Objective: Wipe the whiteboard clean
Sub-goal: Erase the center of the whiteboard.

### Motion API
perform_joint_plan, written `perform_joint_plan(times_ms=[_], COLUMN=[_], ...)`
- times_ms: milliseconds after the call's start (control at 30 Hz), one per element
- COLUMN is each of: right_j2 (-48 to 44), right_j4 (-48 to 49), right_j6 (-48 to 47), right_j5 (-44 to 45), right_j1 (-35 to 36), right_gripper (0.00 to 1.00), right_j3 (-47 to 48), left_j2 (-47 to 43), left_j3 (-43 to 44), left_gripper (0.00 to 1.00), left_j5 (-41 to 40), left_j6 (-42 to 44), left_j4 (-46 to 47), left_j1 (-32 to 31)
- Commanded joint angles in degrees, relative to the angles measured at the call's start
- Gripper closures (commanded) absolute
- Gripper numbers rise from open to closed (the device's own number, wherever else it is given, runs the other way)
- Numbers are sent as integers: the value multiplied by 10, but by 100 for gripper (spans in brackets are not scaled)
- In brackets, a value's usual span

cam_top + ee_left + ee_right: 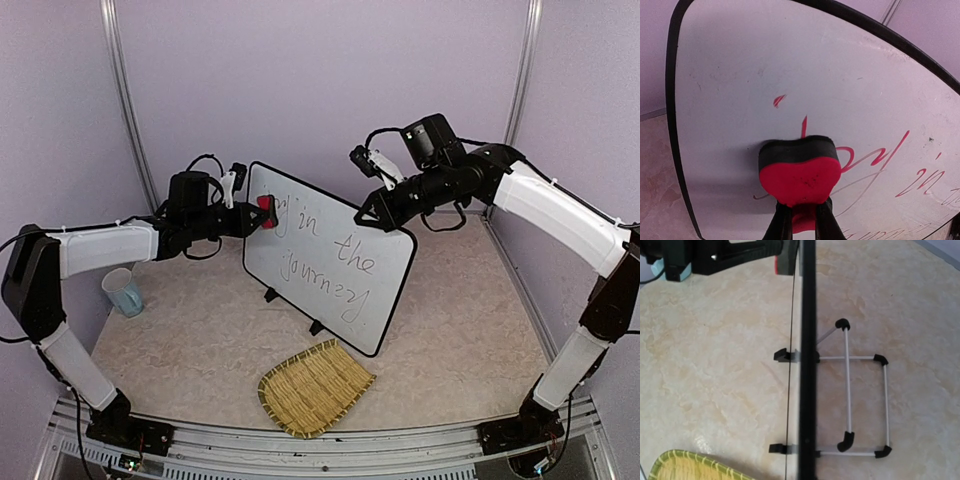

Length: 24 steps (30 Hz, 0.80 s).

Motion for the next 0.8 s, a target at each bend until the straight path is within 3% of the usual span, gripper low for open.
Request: perform_joint_plan(times_ms=[0, 267, 467, 767], right_j2=[18, 20, 16, 20], right_j4=[-37, -37, -37, -34], right_j6=[-35, -35, -39, -42], right_j5=[-29, -33, -33, -33], right_j1=[20, 22, 23, 23], right_gripper=[100, 100, 100, 100], right_j3=[11, 13, 12, 10], left_j2=[-26, -26, -3, -2], left_j3=[-5, 19, 62, 56], left_gripper=[87, 87, 87, 87], left_j5=[-8, -33, -16, 3], left_j6=[9, 36, 25, 23], left_j4=[21, 4, -21, -28], left_j1=[-3, 4, 31, 34])
